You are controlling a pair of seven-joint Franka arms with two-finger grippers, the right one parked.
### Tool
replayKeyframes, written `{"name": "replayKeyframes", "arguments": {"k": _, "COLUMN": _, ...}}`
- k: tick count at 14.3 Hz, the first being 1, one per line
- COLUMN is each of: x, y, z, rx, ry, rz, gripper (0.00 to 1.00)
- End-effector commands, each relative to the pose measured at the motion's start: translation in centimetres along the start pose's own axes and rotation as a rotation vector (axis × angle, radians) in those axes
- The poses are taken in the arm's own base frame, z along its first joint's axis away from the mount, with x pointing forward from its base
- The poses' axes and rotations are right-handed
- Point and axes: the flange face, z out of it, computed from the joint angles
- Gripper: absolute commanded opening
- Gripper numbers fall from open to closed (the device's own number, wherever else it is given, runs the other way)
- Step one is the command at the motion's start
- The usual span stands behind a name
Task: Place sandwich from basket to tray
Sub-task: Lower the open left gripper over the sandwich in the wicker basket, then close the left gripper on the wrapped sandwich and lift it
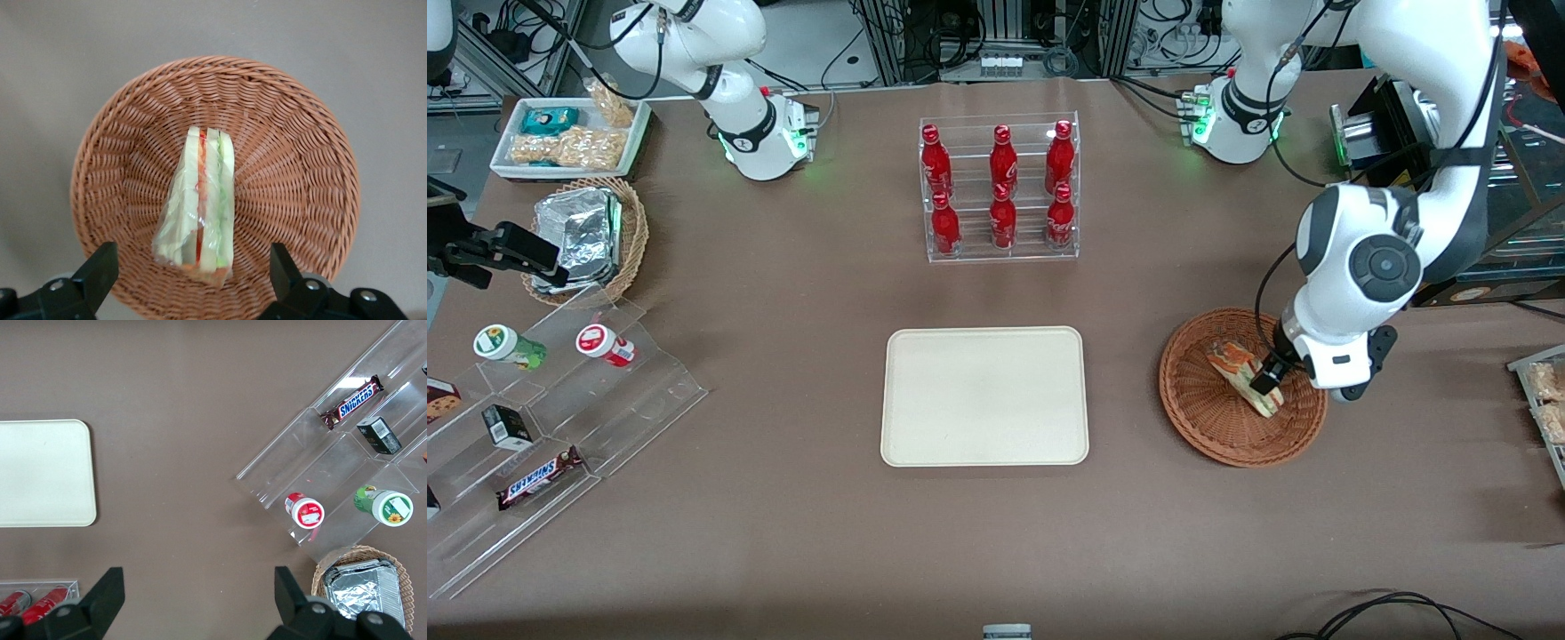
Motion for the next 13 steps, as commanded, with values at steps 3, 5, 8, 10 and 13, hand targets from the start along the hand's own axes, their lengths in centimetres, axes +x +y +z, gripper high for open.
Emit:
{"name": "replayKeyframes", "arguments": {"k": 3, "x": -0.2, "y": 0.9, "z": 6.2, "rx": 0.033, "ry": -0.017, "rz": -0.09, "gripper": 1.0}}
{"name": "replayKeyframes", "arguments": {"k": 5, "x": -0.4, "y": 0.6, "z": 6.5, "rx": 0.054, "ry": -0.025, "rz": -0.078, "gripper": 0.48}}
{"name": "replayKeyframes", "arguments": {"k": 8, "x": -0.6, "y": -0.2, "z": 5.9, "rx": 0.121, "ry": -0.051, "rz": -0.035, "gripper": 0.04}}
{"name": "replayKeyframes", "arguments": {"k": 10, "x": -0.5, "y": 0.0, "z": 4.1, "rx": 0.158, "ry": -0.068, "rz": 0.0, "gripper": 0.03}}
{"name": "replayKeyframes", "arguments": {"k": 13, "x": -1.0, "y": 2.8, "z": -1.0, "rx": 0.159, "ry": -0.099, "rz": 0.023, "gripper": 0.02}}
